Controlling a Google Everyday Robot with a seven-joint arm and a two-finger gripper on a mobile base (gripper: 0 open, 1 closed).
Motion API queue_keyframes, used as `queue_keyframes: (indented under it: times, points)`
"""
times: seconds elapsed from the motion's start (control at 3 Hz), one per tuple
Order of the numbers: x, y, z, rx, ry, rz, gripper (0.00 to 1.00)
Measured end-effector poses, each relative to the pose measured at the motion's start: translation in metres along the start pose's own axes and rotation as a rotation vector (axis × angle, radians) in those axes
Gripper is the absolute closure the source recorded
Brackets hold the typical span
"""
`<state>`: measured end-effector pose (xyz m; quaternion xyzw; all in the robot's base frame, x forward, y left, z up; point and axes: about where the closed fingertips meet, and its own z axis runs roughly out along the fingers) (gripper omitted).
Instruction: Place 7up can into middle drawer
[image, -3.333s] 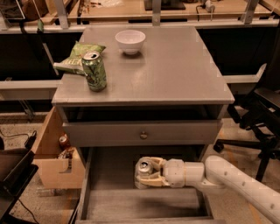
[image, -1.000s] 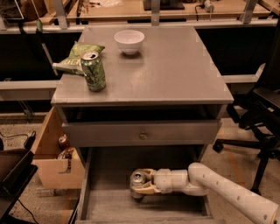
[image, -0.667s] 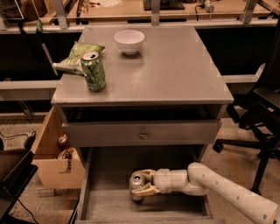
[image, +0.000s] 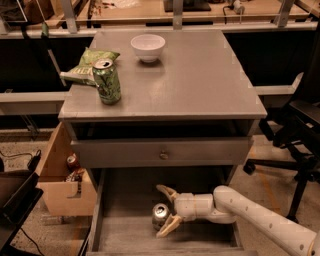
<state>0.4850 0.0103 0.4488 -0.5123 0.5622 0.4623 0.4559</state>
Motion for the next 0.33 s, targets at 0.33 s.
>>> queue_keyframes:
  times: [0.33]
  points:
    - [0.0,0.0,0.0001,0.0,0.0,0.0,0.0]
